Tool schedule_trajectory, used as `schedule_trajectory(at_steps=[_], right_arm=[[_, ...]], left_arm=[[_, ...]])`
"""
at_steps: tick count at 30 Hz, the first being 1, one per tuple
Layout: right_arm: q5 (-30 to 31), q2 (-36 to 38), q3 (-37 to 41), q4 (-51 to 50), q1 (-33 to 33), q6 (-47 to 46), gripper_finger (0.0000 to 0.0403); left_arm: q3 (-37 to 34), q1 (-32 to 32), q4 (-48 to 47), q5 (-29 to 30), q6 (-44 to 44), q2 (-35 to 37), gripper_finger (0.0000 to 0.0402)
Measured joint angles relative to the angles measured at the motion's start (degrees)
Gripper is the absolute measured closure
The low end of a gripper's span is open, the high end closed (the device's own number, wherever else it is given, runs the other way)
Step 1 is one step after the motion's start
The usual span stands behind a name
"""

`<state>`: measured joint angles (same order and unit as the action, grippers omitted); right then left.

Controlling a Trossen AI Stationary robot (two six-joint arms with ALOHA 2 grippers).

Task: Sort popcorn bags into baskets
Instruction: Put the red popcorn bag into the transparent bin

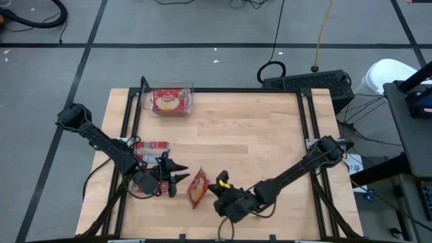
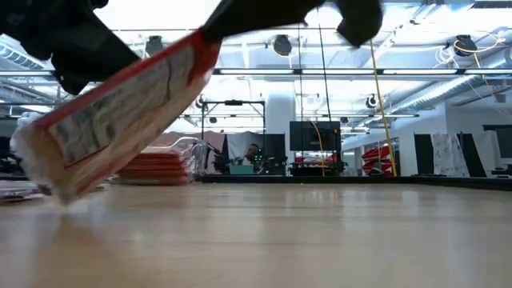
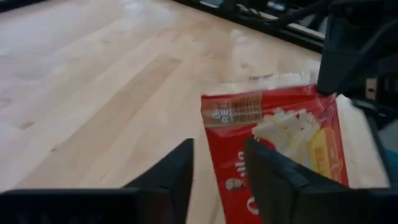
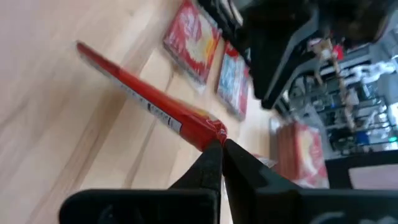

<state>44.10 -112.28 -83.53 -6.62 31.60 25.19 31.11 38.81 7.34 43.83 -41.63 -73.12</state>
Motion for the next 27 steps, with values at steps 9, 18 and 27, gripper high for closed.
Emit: schedule_trajectory(at_steps=[9,18,27], right_arm=[[9.09,4.72,0.00,0.23,4.70,11.89,0.0403],[13.21,10.64,0.00,0.41,7.69,18.49,0.0403],[13.13,14.21,-0.04,2.05,11.14,23.58,0.0403]], left_arm=[[0.00,-0.81,16.37,-8.59,13.97,-1.91,0.0144],[0.04,-6.85,43.44,-21.34,21.86,-15.81,0.0144],[0.02,-13.78,68.96,-38.30,22.10,-29.97,0.0168]])
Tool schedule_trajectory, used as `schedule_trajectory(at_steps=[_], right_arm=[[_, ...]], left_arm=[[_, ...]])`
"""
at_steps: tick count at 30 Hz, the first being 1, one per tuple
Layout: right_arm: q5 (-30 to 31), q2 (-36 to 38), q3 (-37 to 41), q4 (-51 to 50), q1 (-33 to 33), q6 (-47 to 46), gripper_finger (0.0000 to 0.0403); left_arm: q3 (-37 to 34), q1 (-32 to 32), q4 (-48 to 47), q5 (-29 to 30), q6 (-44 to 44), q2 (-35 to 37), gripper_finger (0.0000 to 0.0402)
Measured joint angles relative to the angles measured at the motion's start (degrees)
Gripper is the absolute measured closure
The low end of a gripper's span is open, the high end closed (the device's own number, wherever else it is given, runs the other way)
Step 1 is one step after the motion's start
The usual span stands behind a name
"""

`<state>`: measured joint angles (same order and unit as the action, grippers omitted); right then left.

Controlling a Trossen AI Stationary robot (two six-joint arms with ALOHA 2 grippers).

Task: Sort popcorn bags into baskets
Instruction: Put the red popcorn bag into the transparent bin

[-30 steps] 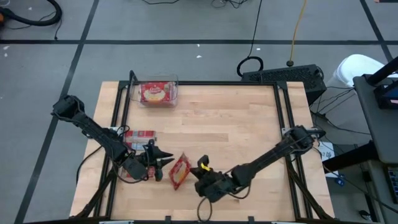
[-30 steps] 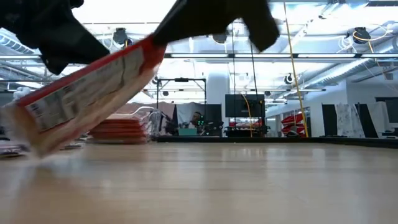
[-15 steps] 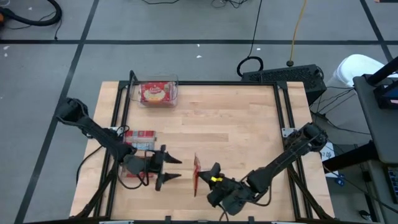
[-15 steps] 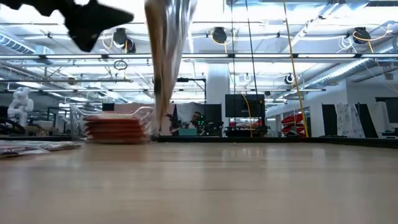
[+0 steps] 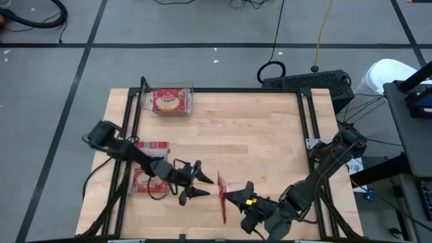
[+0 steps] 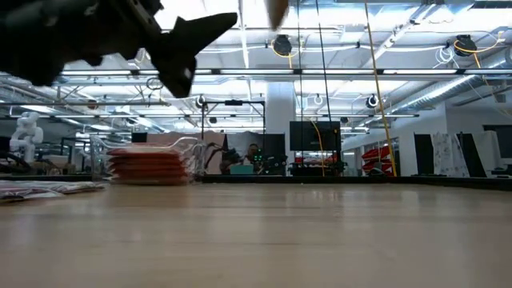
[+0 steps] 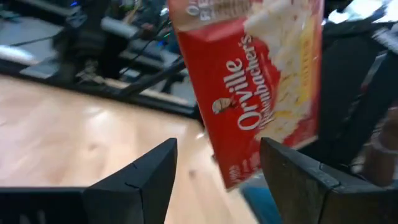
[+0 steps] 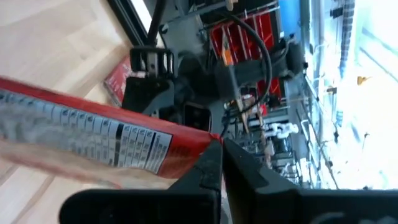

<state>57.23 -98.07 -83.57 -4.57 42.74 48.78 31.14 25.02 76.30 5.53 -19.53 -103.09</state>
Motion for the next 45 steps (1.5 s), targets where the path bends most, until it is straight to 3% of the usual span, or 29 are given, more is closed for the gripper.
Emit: schedule_trajectory(at_steps=[6,13,18,26,33,37,41,45], right_arm=[[-0.41,-0.03,0.00,2.56,0.53,2.95,0.0403],[-0.39,-0.03,0.00,3.07,0.02,4.71,0.0403],[-0.34,-0.03,0.00,3.05,0.02,4.87,0.0403],[7.35,-0.05,-0.02,2.82,1.38,8.04,0.0403],[7.74,-0.05,-0.02,0.54,1.66,5.88,0.0403],[11.56,-0.06,-0.02,-2.16,2.43,3.70,0.0403],[12.89,-0.05,-0.04,-4.09,3.43,0.89,0.0403],[16.32,-0.08,-0.02,-4.73,4.69,-0.24,0.0403]], left_arm=[[2.70,-4.78,10.31,-10.06,-0.61,-7.04,0.0145],[13.37,-6.96,11.15,-21.70,-0.98,-14.02,0.0119],[17.56,-7.00,11.06,-27.53,0.77,-15.08,0.0120],[18.27,-7.00,11.07,-29.61,-0.28,-15.08,0.0173],[18.25,-7.50,10.99,-29.77,0.56,-15.07,0.0262],[18.25,-8.71,10.70,-30.70,-1.60,-15.08,0.0307],[18.23,-9.41,10.93,-31.21,-1.95,-15.06,0.0327],[18.21,-10.09,11.77,-31.14,-1.96,-15.04,0.0319]])
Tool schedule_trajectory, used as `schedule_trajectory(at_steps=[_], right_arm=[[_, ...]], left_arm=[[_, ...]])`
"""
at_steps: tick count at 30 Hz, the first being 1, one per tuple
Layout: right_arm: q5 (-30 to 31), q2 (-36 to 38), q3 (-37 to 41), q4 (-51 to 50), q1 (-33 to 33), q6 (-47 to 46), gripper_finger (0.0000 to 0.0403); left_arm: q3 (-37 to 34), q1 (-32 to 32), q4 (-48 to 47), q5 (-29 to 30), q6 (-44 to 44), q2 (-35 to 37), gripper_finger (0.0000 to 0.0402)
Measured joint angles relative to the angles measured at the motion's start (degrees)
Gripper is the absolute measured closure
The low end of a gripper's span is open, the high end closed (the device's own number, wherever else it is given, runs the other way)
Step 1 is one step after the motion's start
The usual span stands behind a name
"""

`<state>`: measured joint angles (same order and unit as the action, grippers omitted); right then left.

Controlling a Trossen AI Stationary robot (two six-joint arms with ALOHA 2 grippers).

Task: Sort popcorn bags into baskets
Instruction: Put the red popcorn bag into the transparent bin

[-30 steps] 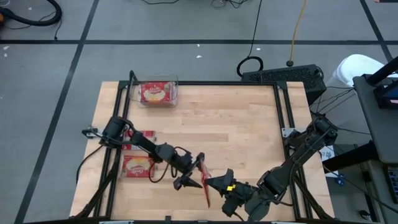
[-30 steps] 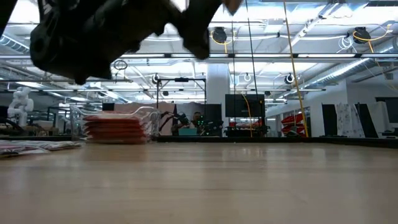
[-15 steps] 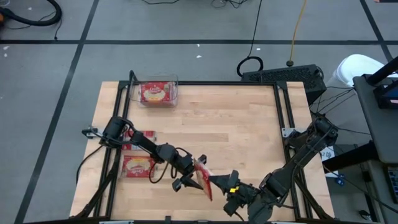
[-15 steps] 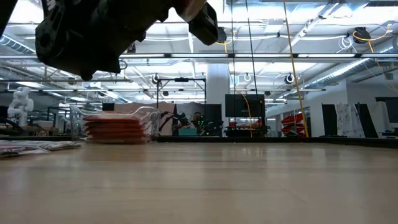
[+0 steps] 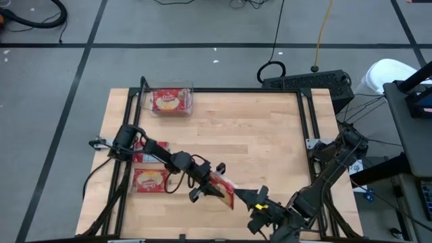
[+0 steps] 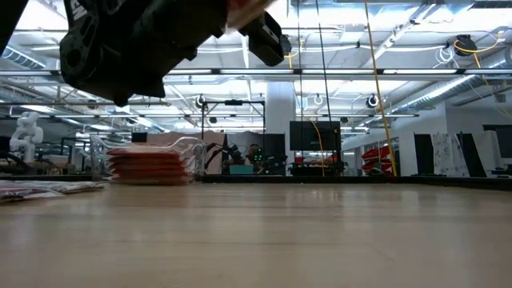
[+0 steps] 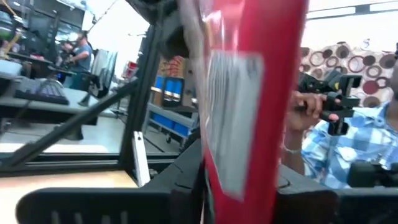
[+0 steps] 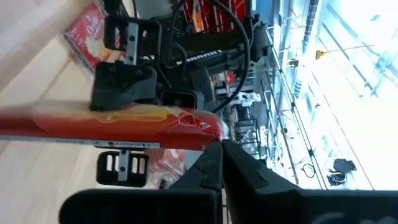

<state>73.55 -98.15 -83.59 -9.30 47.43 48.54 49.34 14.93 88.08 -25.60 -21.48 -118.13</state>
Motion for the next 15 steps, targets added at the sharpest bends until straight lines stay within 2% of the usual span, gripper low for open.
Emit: schedule_trajectory(at_steps=[4,9,12,15], right_arm=[[0.22,0.20,-0.01,-0.71,0.82,-0.21,0.0403],[0.21,1.49,0.00,-4.47,1.08,-4.70,0.0403],[0.23,2.23,0.00,-7.49,1.06,-7.93,0.0403],[0.22,2.77,0.00,-9.45,1.08,-9.55,0.0403]], left_arm=[[0.00,-0.47,1.65,0.28,0.01,0.06,0.0284],[0.00,-1.28,1.61,0.39,-0.21,0.24,0.0234],[0.00,-1.56,1.39,0.74,-0.27,0.25,0.0225],[0.00,-1.49,1.40,0.98,-1.30,0.26,0.0234]])
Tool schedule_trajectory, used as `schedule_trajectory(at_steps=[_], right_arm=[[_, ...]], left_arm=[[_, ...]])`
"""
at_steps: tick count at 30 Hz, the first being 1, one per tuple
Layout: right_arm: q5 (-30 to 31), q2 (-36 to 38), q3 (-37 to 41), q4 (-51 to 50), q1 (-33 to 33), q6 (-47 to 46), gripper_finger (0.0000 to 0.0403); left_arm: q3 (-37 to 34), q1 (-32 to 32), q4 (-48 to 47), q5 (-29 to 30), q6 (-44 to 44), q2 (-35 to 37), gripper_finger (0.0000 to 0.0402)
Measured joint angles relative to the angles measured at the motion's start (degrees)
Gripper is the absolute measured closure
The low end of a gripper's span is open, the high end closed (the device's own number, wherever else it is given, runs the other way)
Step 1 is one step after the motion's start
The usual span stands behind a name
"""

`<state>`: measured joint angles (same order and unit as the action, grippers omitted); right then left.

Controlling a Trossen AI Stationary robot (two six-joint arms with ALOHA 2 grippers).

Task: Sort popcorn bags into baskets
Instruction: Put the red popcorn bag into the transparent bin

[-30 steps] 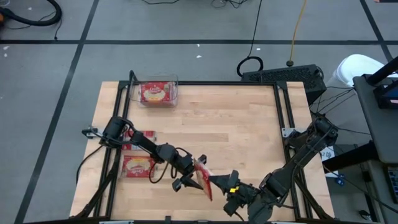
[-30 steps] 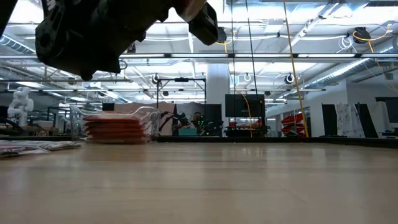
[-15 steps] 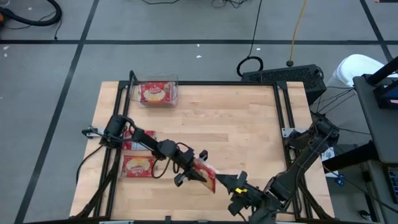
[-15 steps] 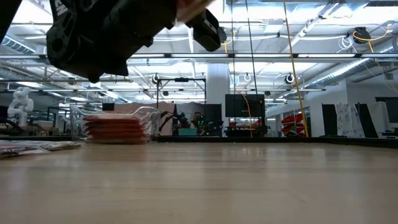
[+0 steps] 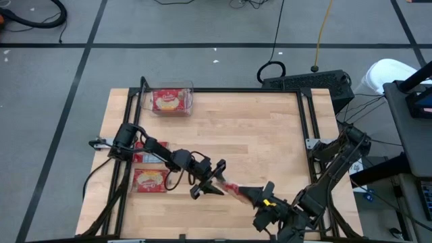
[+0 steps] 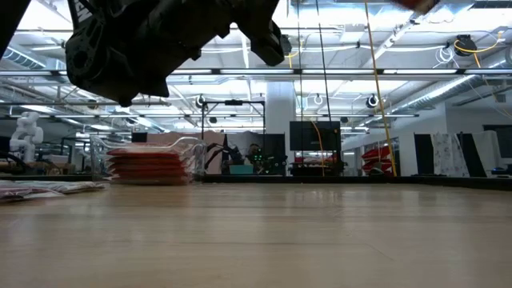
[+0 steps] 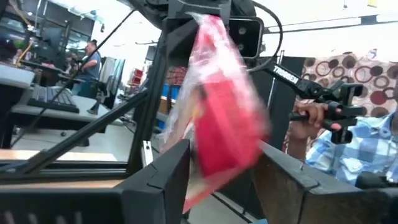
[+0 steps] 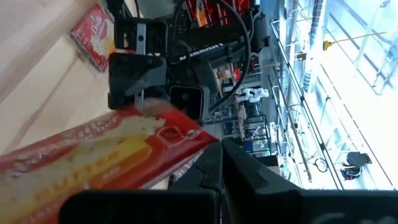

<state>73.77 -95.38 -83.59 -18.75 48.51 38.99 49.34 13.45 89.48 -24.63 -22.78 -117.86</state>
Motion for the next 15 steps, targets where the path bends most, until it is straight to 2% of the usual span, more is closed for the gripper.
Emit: schedule_trajectory(at_steps=[5,11,15], right_arm=[[0.61,0.20,0.00,0.01,-0.76,0.31,0.0403],[4.47,0.25,0.00,0.05,-1.82,0.70,0.0403],[4.36,0.25,0.00,-0.11,-2.64,-0.12,0.0403]], left_arm=[[0.00,0.12,-1.34,3.63,1.03,0.00,0.0240],[0.00,1.87,-1.27,12.12,7.96,0.02,0.0207],[0.00,2.34,-3.17,14.26,9.22,0.07,0.0194]])
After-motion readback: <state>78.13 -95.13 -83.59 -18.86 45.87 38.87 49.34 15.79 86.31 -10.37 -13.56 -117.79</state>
